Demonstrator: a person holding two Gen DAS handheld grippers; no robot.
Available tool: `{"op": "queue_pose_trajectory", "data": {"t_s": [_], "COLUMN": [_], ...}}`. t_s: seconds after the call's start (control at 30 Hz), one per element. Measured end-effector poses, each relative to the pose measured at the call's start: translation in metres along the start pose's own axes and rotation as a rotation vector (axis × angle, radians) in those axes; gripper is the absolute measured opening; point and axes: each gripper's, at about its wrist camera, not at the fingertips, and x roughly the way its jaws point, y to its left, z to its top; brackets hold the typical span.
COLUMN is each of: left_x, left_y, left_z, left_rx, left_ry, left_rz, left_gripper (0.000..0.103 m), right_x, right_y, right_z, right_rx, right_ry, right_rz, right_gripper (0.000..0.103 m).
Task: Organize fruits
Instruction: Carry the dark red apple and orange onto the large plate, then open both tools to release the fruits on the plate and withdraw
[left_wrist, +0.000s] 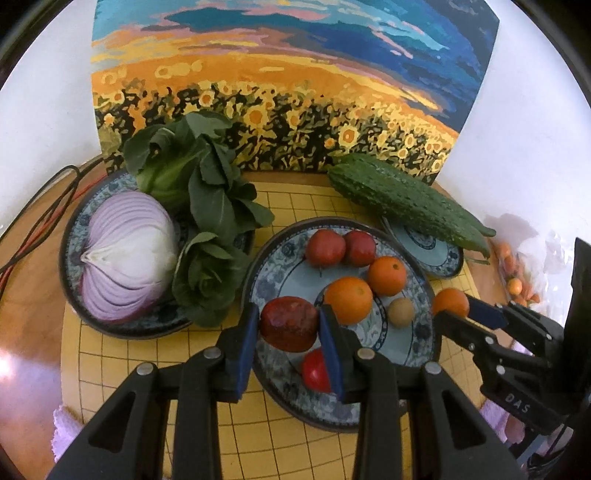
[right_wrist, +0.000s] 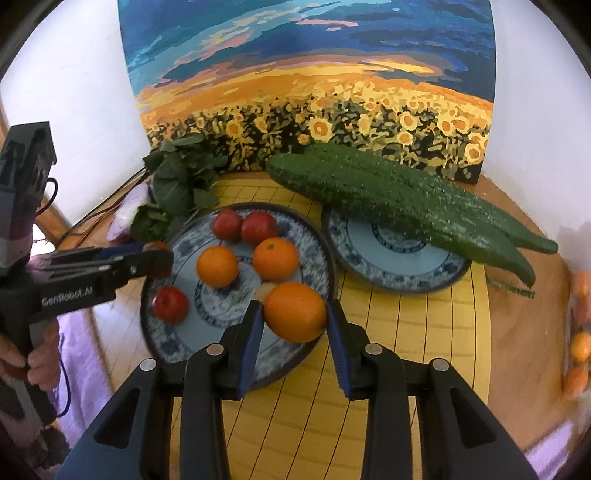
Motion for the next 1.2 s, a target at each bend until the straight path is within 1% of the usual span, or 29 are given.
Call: {"op": "queue_pose_trajectory", "data": {"t_s": [0.4, 0.5, 0.6, 1.2], "left_x": [0.022, 0.026, 0.03, 0.038], "left_y": [-0.007, -0.008, -0.006, -0.007], "left_z": [0.007, 0.011, 0.014, 0.023], "left_rx": [0.03, 0.039, 0.035, 0.052], "left_ry": [0.016, 0.009, 0.011, -0.018], "left_rz": [-0.009, 0.002, -0.002, -0.014], "left_gripper": [0.035, 0.035, 0.035, 0.035], "right_x": [0.017, 0.019, 0.021, 0.026], "right_y": [-0.002, -0.006, -0.008, -0.008], "right_z": [0.005, 0.006, 0.006, 0.005], "right_rx": [-0.012, 0.0, 0.01, -0.01], "right_ry": [-0.013, -0.014, -0.007, 0.0], "right_rz": [-0.013, -0.01, -0.007, -0.001], "right_gripper": [0.036, 0.036, 0.036, 0.036]}}
